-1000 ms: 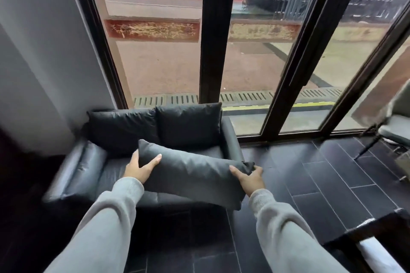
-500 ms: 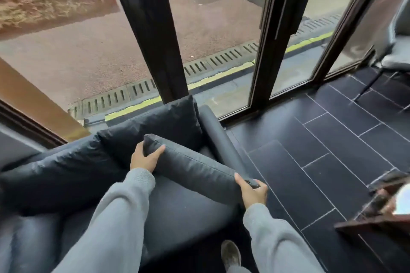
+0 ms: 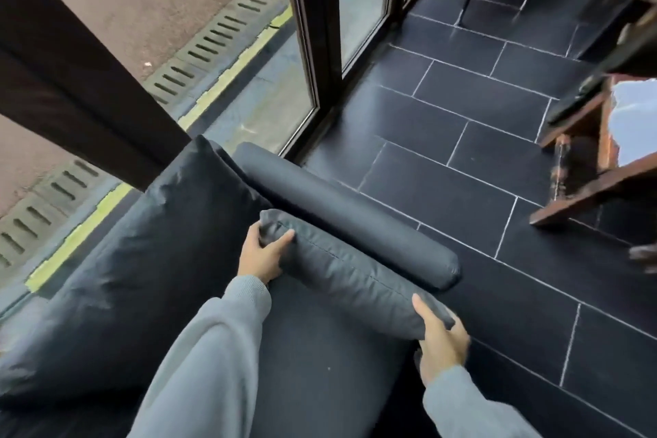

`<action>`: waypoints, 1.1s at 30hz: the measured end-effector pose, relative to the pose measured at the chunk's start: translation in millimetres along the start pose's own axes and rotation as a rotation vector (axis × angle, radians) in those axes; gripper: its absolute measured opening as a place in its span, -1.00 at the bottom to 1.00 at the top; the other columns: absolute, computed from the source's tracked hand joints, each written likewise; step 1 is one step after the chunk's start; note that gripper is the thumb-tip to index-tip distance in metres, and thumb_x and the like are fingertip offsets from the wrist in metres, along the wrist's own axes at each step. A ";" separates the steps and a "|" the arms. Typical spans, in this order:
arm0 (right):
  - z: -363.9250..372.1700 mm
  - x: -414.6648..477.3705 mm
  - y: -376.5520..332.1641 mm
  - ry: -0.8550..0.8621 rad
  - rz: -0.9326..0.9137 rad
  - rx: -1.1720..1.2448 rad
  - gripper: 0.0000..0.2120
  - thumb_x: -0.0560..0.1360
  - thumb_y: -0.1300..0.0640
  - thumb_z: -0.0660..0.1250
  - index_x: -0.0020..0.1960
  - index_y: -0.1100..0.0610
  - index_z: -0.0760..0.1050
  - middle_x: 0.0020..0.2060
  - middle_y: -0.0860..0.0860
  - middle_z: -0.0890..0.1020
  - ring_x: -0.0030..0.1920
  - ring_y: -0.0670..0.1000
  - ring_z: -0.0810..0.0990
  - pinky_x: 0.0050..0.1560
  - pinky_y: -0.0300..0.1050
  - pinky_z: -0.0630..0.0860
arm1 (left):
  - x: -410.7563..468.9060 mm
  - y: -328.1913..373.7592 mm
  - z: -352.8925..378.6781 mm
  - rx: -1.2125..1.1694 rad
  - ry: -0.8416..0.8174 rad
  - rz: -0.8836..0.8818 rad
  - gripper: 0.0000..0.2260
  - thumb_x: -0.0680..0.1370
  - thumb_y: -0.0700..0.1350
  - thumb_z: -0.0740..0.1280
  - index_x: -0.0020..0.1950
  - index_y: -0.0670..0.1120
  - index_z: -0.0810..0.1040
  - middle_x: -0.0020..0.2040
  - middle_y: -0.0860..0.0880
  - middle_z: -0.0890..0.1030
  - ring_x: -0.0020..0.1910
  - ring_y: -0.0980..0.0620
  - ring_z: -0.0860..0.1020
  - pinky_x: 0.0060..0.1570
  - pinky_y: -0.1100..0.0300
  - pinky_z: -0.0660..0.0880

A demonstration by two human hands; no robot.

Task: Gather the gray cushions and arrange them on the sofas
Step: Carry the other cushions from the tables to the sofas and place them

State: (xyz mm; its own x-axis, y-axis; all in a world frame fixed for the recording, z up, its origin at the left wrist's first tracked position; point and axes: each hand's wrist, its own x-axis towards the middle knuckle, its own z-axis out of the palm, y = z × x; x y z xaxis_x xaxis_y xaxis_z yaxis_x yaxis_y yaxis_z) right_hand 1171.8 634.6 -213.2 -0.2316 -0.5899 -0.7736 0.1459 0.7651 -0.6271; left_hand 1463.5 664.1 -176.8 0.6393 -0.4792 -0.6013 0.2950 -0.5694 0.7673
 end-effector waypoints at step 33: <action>36.5 47.6 -10.9 0.188 -0.313 -0.303 -0.48 0.39 0.27 0.65 0.23 0.45 0.54 -0.02 0.16 0.70 0.19 0.27 0.62 0.31 0.10 0.50 | 42.4 -57.4 -29.7 0.582 0.030 0.029 -0.33 0.58 0.25 0.35 0.63 0.01 0.30 0.51 -0.14 0.47 0.49 -0.12 0.43 0.43 0.09 0.33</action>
